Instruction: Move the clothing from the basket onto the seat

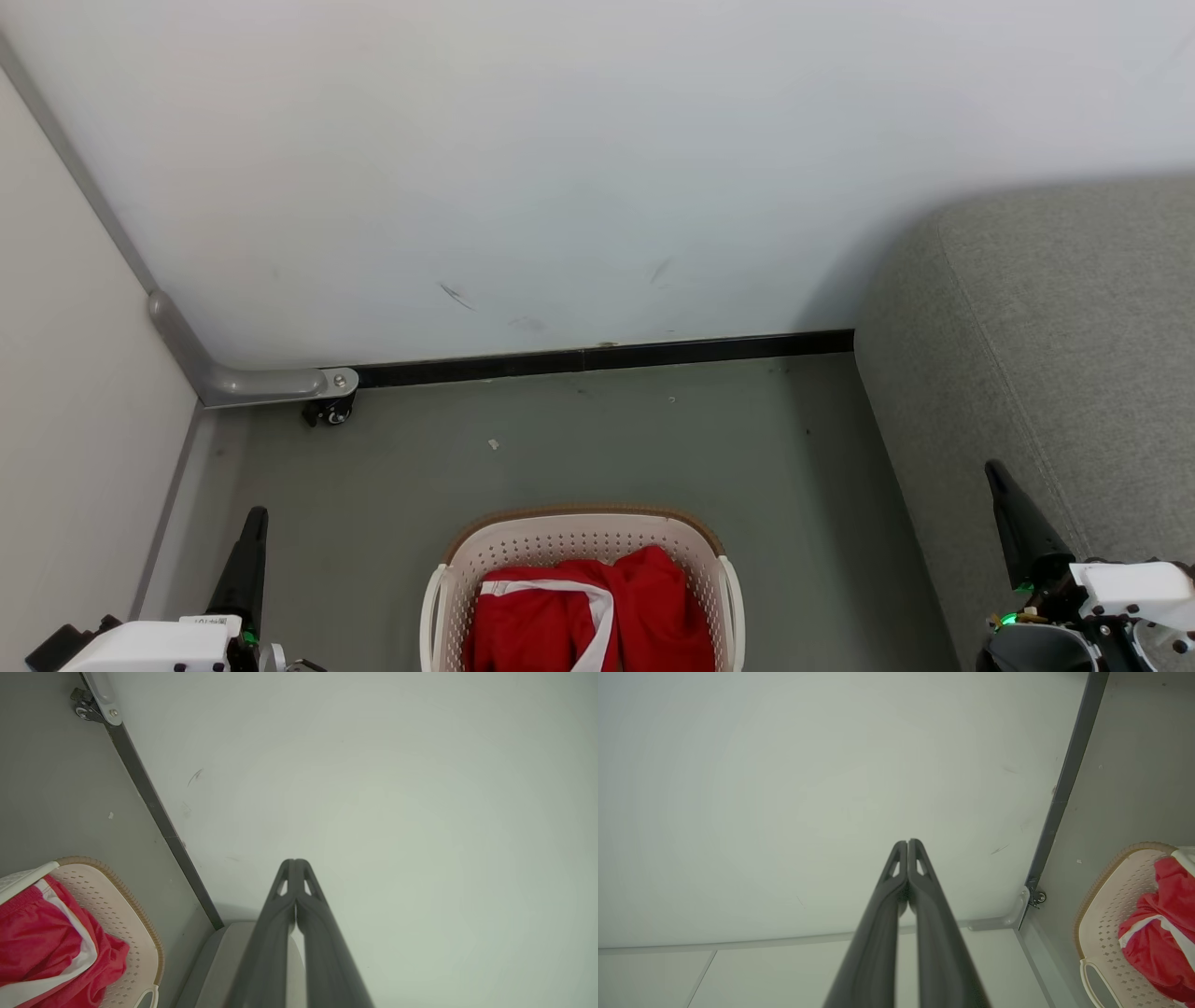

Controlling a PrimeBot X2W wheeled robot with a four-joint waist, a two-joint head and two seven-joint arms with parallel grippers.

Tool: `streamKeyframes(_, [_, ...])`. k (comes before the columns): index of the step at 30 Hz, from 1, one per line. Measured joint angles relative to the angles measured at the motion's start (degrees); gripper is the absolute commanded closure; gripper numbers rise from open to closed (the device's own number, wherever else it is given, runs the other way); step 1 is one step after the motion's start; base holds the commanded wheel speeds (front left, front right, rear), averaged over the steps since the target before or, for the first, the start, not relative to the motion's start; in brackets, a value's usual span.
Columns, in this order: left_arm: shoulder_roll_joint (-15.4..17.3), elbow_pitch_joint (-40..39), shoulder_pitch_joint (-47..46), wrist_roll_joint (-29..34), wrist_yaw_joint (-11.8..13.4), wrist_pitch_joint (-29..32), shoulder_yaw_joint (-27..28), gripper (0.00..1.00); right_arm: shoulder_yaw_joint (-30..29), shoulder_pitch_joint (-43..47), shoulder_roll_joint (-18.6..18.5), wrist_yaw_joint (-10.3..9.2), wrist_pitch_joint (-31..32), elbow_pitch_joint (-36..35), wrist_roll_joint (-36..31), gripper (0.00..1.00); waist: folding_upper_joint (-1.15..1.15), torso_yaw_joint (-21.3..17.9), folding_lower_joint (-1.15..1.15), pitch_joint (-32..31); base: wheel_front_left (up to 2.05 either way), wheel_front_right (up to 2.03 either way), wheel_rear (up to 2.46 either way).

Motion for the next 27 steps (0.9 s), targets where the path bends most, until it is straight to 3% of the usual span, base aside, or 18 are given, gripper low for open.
streamKeyframes(27, [0.00,0.00,0.00,0.00,0.00,0.00,0.00,1.00,0.00,0.00,0.00,0.00,0.00,0.00,0.00,1.00,0.00,0.00,0.00,0.00,0.00,0.00,0.00])
